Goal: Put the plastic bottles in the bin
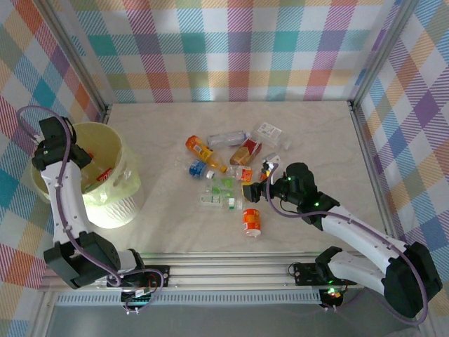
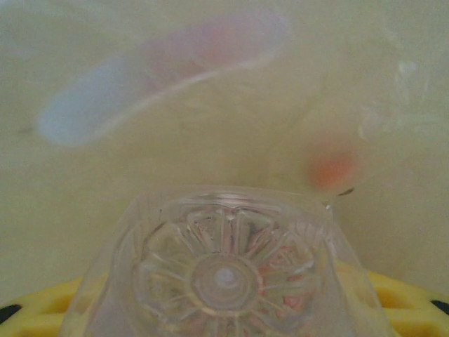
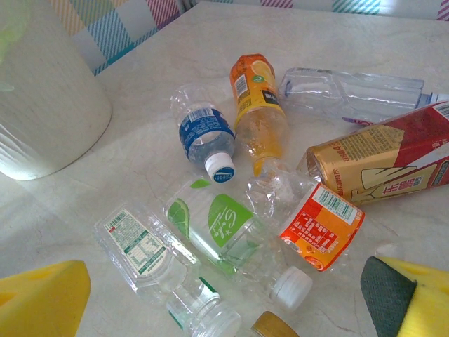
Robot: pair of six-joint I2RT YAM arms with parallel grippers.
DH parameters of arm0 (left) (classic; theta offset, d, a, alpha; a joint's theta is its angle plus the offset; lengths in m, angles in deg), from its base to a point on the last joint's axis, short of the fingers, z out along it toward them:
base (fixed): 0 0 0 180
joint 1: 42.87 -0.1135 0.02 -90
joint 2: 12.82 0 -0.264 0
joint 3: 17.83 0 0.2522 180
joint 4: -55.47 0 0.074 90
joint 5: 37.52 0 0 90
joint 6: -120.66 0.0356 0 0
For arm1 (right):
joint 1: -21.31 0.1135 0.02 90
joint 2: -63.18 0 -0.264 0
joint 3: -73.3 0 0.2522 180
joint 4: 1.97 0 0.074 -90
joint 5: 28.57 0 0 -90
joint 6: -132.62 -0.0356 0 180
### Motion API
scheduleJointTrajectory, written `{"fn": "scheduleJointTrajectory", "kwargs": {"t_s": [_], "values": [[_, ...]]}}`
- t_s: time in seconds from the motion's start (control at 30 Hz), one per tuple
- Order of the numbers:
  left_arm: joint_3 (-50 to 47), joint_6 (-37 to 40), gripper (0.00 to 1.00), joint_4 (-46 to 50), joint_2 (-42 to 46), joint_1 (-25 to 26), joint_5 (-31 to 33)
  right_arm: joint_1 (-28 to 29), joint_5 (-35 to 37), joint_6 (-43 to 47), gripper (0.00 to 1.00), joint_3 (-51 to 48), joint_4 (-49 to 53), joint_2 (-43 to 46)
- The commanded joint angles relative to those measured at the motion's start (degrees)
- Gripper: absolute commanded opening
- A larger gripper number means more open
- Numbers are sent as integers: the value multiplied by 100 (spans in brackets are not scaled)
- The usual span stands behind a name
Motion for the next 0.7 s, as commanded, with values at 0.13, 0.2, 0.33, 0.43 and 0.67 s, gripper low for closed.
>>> {"fn": "scheduleJointTrajectory", "kwargs": {"t_s": [0.13, 0.2, 0.33, 0.43, 0.67], "values": [[-263, 23, 54, -177, -214, -89, -635, 35, -60, -86, 100, -74, -127, 91], [-285, 37, 58, -173, -240, -67, -669, 35, -41, -114, 100, -72, -122, 82], [-252, 24, 67, -173, -236, -32, -749, 34, 73, -156, 100, -68, -79, 64], [-192, -2, 73, -164, -171, -5, -830, 35, 151, -183, 100, -76, -61, 74], [-79, -104, 95, -87, 11, 191, -701, 35, 302, -240, 100, -117, -14, 73]]}}
